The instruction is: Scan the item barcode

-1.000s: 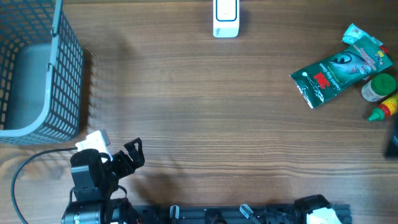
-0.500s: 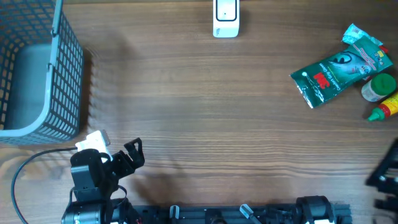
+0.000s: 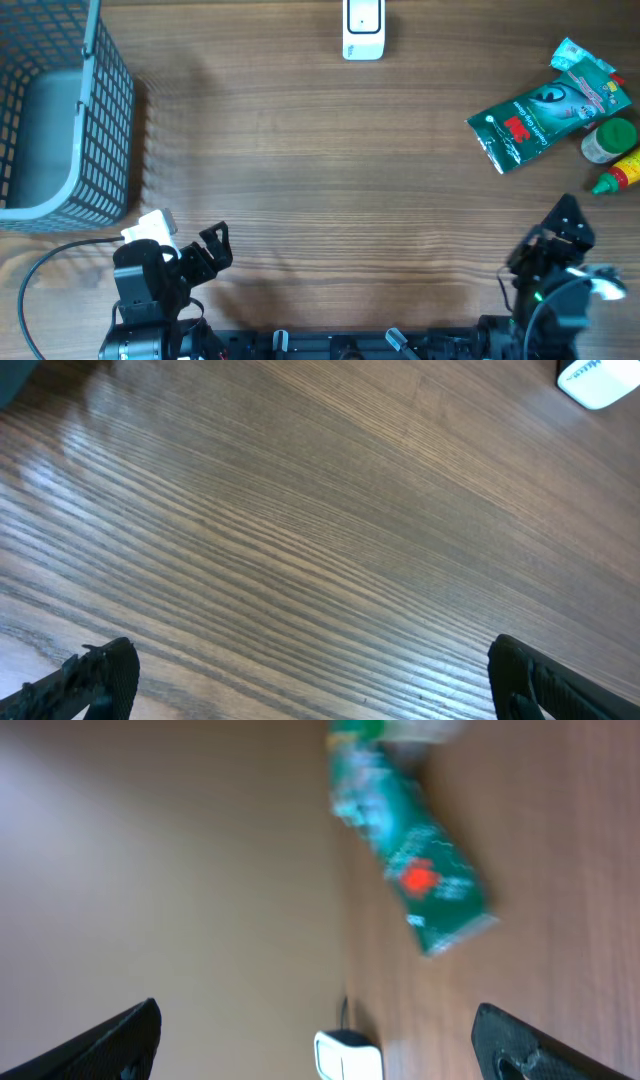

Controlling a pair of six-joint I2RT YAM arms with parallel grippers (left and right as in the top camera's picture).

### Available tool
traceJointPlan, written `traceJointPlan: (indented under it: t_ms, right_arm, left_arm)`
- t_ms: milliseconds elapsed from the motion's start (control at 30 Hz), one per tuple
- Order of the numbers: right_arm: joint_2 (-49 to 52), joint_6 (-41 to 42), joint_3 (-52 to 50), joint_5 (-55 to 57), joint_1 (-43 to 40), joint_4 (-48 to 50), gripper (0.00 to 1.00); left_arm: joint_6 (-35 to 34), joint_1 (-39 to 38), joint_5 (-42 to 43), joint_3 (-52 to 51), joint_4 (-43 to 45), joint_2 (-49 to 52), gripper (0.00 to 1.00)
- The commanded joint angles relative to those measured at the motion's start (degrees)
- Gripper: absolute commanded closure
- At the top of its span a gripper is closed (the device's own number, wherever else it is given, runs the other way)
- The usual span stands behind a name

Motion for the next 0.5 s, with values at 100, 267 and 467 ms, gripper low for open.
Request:
traceJointPlan:
  t_ms: [100, 267, 467]
  right_arm:
    - [-1.22, 18.73, -4.92, 4.70, -0.28, 0.24, 0.00]
    - [-1.22, 18.25, -5.90, 5.57, -0.28, 2.62, 0.00]
    - [-1.22, -24.06, -9.79, 4.81, -0.28, 25.53, 0.00]
  left_arm:
    - [0.72, 0.35, 0.28, -0.31, 0.11, -0.22, 0.00]
    - [0.72, 0.35, 0.28, -0.31, 0.11, -0.22, 0.00]
    - [0.72, 0.35, 0.26, -0.31, 0.11, -0.22, 0.00]
